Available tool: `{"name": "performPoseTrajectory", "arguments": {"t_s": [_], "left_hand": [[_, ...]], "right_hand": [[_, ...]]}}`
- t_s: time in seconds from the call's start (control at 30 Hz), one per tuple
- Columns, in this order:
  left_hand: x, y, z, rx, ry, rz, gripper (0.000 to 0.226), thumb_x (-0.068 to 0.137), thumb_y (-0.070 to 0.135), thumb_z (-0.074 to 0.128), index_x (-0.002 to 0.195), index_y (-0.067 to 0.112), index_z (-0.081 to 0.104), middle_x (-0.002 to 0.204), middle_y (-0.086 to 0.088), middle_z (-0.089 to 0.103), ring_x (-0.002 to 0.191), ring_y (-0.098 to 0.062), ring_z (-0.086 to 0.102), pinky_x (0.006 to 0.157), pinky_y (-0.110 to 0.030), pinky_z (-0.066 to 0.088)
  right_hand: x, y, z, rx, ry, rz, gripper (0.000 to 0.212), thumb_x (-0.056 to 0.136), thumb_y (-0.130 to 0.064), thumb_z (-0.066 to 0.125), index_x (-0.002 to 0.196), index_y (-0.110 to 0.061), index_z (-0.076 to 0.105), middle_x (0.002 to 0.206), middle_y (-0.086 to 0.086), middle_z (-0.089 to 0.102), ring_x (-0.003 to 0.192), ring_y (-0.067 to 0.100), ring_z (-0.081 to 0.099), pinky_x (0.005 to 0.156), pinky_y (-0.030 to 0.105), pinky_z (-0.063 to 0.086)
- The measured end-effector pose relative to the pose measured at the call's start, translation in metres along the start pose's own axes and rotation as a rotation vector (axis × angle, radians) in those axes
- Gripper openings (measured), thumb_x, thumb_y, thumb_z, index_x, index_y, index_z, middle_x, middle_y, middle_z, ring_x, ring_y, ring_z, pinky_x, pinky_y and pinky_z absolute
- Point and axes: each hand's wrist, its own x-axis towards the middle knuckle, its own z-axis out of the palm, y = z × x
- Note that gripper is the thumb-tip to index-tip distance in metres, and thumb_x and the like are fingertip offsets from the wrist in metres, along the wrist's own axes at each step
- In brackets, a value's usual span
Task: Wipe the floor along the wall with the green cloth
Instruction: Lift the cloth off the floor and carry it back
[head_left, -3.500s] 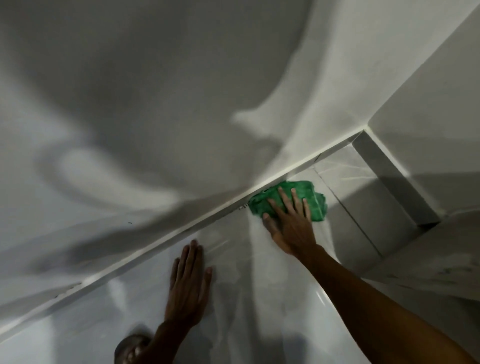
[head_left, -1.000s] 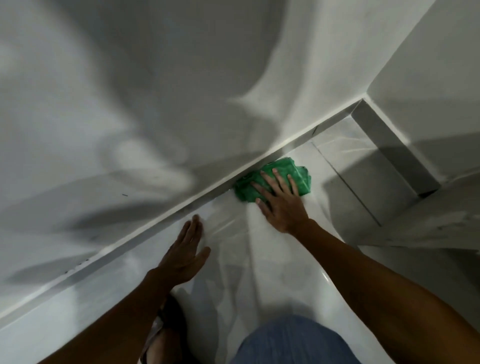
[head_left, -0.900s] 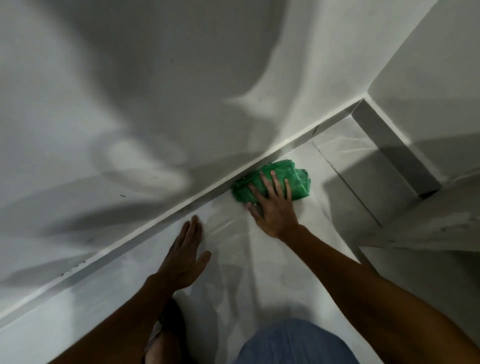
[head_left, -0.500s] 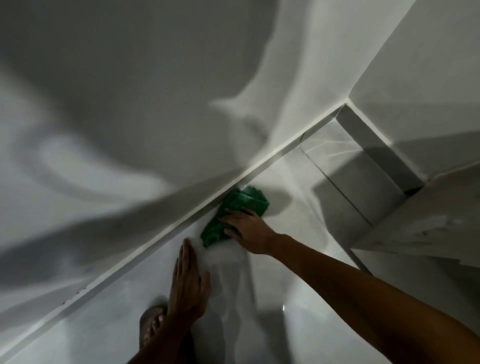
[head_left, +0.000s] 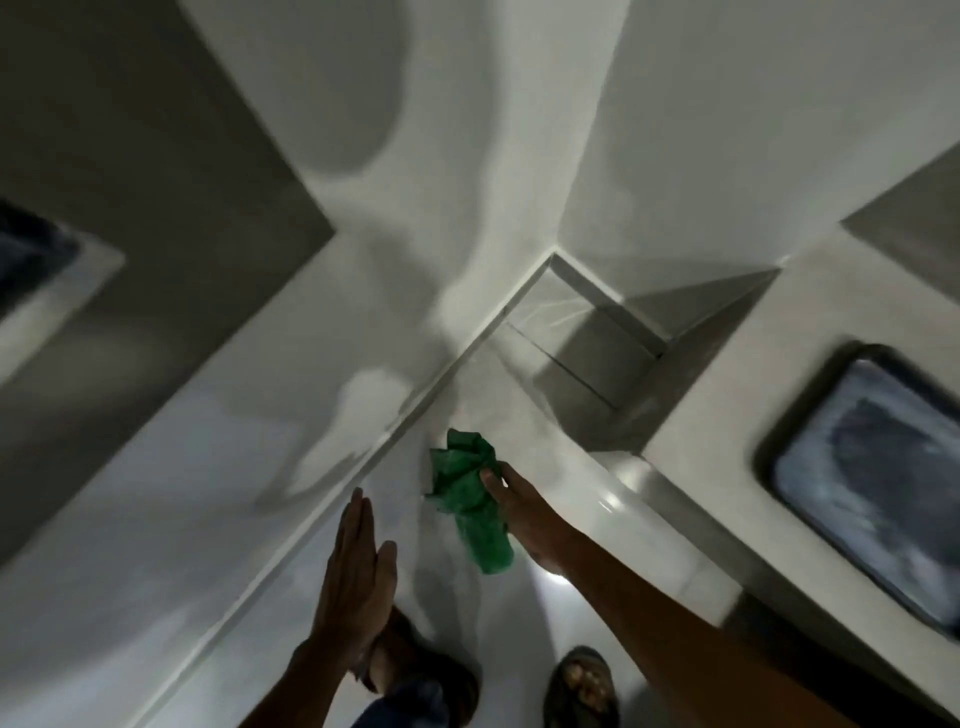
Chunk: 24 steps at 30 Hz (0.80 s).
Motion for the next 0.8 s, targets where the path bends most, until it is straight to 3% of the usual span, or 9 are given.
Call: {"name": "performPoseTrajectory", "arguments": {"t_s": [0.1,0.17,0.3,0.43,0.57,0.63,0.73,0.8], "left_hand": [[-0.027,0.058,-0.023,0.058,0.008,0.071,0.082,0.097,0.044,0.026,0.171,0.013,0.009,0.18,0.004,-0.003,0.168,-0.014,0.003,0.13,-0.029,0.005],[-0.04,0.098,-0.031,0.101,0.012,0.151,0.081,0.097,0.046,0.023,0.171,0.014,0.011,0.18,0.005,-0.003,0.167,-0.014,0.003,0.134,-0.034,0.008],[-0.051,0.187,-0.033,0.148,0.038,0.321,0.082,0.094,0.046,0.017,0.171,0.015,0.014,0.181,0.002,0.002,0.167,-0.015,0.004,0.136,-0.042,0.014],[-0.063,0.277,-0.019,0.171,0.022,0.539,0.074,0.102,0.037,0.026,0.171,0.014,0.017,0.182,-0.007,0.012,0.169,-0.024,0.01,0.135,-0.044,0.016],[-0.064,0.347,0.011,0.206,-0.022,0.723,0.07,0.102,0.032,0.03,0.168,0.009,0.025,0.18,-0.01,0.017,0.169,-0.023,0.012,0.136,-0.044,0.019],[-0.062,0.373,0.028,0.219,-0.06,0.753,0.073,0.1,0.034,0.028,0.169,0.011,0.024,0.181,-0.008,0.015,0.169,-0.021,0.012,0.137,-0.046,0.019],[-0.057,0.396,0.053,0.251,-0.091,0.791,0.075,0.099,0.034,0.028,0.17,0.011,0.022,0.181,-0.01,0.015,0.169,-0.025,0.012,0.137,-0.051,0.02],[-0.048,0.402,0.071,0.316,-0.118,0.852,0.074,0.101,0.034,0.029,0.17,0.009,0.019,0.181,-0.012,0.014,0.169,-0.028,0.01,0.136,-0.056,0.021]], "right_hand": [[-0.079,-0.043,-0.009,0.06,0.053,-0.07,0.035,0.116,-0.031,0.05,0.145,-0.013,0.059,0.143,0.014,0.071,0.13,0.024,0.07,0.104,0.027,0.059],[-0.133,-0.071,-0.02,0.099,0.113,-0.102,0.032,0.116,-0.035,0.051,0.142,-0.019,0.063,0.14,0.009,0.074,0.129,0.02,0.072,0.1,0.021,0.059],[-0.226,-0.11,-0.054,0.232,0.263,-0.169,0.026,0.113,-0.039,0.057,0.135,-0.034,0.068,0.134,0.0,0.079,0.124,0.016,0.075,0.103,0.031,0.061],[-0.306,-0.138,-0.101,0.369,0.444,-0.29,0.023,0.115,-0.022,0.052,0.129,-0.028,0.07,0.122,-0.007,0.083,0.107,0.002,0.079,0.089,0.019,0.062],[-0.369,-0.147,-0.151,0.306,0.591,-0.358,0.026,0.114,-0.031,0.05,0.136,-0.036,0.064,0.133,-0.004,0.075,0.122,0.011,0.075,0.107,0.033,0.061],[-0.383,-0.14,-0.175,0.232,0.733,-0.412,0.028,0.114,-0.035,0.051,0.138,-0.032,0.064,0.133,-0.001,0.075,0.125,0.016,0.073,0.111,0.041,0.06],[-0.383,-0.132,-0.2,0.025,1.064,-0.462,0.036,0.116,-0.041,0.046,0.145,-0.025,0.059,0.124,0.002,0.076,0.115,0.021,0.075,0.093,0.029,0.064],[-0.366,-0.118,-0.213,-0.116,1.257,-0.45,0.041,0.116,-0.048,0.041,0.147,-0.026,0.056,0.126,0.007,0.075,0.116,0.028,0.073,0.094,0.042,0.064]]}}
